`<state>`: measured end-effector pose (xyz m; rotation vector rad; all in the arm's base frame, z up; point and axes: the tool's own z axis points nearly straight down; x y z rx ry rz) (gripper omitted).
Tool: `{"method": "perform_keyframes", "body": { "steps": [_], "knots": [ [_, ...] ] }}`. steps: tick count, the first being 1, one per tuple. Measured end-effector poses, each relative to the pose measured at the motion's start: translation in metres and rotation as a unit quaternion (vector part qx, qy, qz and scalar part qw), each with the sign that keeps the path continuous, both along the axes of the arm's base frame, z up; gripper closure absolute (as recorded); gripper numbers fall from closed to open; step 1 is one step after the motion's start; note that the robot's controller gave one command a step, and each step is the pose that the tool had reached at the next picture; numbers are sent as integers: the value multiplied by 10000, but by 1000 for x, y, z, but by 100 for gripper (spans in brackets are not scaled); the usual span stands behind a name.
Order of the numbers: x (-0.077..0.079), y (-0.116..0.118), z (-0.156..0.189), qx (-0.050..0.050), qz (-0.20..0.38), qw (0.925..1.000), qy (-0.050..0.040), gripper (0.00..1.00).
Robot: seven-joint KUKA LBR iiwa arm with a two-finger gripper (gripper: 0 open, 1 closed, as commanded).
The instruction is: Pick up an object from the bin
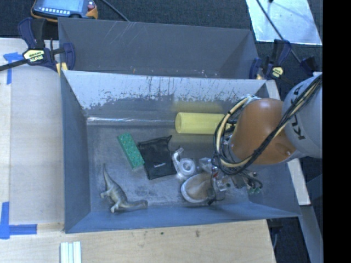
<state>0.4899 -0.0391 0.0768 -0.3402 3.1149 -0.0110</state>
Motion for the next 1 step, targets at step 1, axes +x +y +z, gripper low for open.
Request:
{"method": "perform_keyframes", "body": {
  "steps": [1],
  "knots": [
    [1,1,8,14,-3,10000,-5,100]
  ]
}}
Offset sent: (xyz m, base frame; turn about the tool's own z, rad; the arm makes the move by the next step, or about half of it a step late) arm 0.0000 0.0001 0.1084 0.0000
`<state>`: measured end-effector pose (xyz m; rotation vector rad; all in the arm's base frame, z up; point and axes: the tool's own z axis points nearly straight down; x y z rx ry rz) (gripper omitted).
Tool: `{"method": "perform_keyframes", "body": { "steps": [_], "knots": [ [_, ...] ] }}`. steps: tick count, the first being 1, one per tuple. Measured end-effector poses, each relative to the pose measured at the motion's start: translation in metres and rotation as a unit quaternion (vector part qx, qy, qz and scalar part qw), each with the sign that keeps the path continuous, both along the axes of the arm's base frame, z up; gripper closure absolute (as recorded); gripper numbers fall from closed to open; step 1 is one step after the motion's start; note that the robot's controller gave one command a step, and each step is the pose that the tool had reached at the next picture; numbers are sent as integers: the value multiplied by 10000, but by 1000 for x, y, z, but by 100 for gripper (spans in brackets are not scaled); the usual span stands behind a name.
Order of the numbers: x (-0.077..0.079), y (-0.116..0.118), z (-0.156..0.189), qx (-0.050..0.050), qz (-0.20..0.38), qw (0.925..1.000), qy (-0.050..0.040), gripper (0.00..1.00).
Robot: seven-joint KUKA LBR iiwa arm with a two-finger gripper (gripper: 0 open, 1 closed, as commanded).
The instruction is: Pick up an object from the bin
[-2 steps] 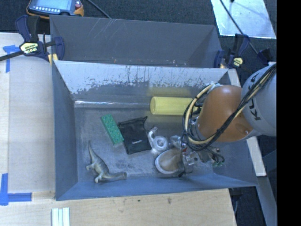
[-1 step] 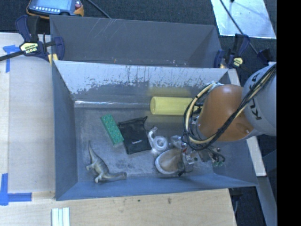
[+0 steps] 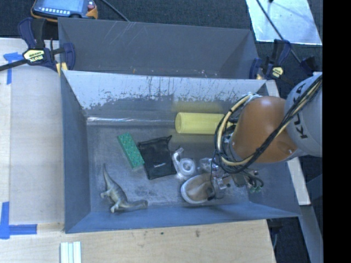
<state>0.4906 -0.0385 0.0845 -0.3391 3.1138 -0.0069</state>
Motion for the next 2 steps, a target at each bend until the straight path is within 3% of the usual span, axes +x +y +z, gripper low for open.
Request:
{"method": "perform_keyframes", "body": {
  "steps": [2],
  "knots": [
    [-3,1,27,17,3,10000,71,100]
  ]
}}
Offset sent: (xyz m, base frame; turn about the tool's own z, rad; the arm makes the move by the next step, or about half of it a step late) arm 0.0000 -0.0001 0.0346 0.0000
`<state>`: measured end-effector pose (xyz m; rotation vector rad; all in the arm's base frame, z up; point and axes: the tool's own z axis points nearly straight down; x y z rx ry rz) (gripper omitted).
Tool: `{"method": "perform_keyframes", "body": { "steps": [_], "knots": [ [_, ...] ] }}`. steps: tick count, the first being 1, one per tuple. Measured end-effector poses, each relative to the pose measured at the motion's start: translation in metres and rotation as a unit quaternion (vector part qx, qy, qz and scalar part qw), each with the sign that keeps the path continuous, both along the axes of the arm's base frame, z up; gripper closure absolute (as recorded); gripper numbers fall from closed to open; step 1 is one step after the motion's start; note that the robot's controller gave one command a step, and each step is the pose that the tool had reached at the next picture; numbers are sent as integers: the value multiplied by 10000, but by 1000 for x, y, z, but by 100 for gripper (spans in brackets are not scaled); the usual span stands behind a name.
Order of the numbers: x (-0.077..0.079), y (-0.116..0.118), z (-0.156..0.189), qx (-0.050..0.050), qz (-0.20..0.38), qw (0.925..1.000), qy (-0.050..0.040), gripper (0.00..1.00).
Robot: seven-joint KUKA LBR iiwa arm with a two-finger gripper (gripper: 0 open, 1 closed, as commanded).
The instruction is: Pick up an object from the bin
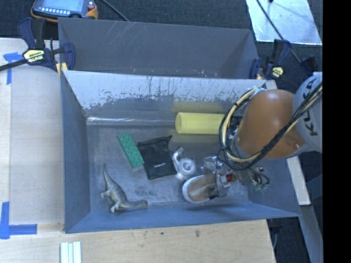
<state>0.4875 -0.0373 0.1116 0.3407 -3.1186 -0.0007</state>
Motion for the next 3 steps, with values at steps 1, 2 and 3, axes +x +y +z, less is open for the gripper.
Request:
{"method": "perform_keyframes", "body": {
  "steps": [1,2,3],
  "knots": [
    [1,0,17,0,-4,10000,-19,100],
    [1,0,34,-1,-7,10000,-28,100],
    [1,0,46,-1,-9,10000,-31,100]
  ]
}}
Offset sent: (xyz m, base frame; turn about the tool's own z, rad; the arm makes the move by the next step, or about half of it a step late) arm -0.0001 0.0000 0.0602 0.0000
